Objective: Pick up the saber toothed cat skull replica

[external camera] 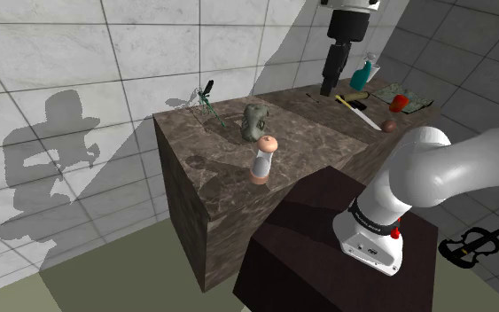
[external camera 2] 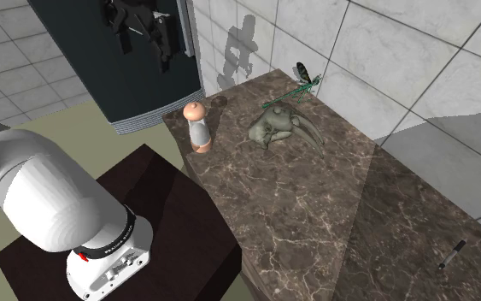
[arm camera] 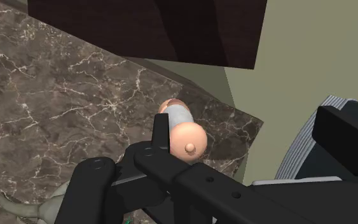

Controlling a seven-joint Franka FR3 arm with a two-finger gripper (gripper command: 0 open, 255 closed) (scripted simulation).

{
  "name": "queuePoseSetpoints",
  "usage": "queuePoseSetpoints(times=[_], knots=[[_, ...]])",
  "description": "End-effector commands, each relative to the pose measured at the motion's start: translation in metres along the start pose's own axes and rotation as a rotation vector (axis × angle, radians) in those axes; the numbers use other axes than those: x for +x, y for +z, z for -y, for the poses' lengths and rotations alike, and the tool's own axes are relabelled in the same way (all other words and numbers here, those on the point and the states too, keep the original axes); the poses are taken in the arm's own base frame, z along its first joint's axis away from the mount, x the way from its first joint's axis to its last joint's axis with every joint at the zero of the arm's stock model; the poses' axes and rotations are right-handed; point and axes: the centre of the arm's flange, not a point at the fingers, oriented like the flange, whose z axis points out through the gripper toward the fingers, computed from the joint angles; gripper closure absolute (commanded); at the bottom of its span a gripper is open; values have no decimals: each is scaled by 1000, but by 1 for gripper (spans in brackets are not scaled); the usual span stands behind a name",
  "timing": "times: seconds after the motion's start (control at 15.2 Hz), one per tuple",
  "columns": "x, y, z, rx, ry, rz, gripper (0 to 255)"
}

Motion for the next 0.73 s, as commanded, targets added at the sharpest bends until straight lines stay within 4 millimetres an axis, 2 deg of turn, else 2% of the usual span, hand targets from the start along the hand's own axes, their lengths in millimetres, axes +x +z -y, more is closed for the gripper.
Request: queuePoseSetpoints(times=[0.0,0.66], knots=[[0,0,0,0,0,0,0],[123,32,-63,69,242,50,0]])
